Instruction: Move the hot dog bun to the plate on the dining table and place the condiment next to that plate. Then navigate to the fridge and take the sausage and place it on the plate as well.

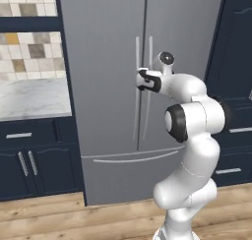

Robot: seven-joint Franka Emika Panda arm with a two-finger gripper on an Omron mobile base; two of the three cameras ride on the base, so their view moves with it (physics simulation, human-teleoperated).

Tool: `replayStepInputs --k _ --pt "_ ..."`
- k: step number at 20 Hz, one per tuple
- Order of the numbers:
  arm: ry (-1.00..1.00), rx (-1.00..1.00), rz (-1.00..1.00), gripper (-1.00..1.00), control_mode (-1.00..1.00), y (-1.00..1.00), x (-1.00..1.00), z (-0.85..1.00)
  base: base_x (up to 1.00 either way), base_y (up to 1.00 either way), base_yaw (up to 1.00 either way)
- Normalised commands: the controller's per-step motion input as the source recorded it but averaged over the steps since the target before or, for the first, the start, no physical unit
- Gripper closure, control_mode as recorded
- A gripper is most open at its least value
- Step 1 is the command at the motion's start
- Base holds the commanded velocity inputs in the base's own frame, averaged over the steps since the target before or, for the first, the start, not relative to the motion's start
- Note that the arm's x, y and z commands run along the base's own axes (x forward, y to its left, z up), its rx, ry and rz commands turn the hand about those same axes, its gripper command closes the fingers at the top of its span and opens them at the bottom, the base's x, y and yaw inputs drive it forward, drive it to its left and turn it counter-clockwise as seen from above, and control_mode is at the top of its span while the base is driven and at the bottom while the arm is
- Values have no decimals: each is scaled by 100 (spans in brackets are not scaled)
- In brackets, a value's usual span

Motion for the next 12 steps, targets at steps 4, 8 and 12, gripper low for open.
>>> replayStepInputs --k 4,8,12 --pt "0 0 0 -100 -100 0 51 -16 0 0 0" --pt "0 0 0 100 -100 0 51 -18 0 0 0" --pt "0 0 0 100 -100 0 45 -16 0 0 0"
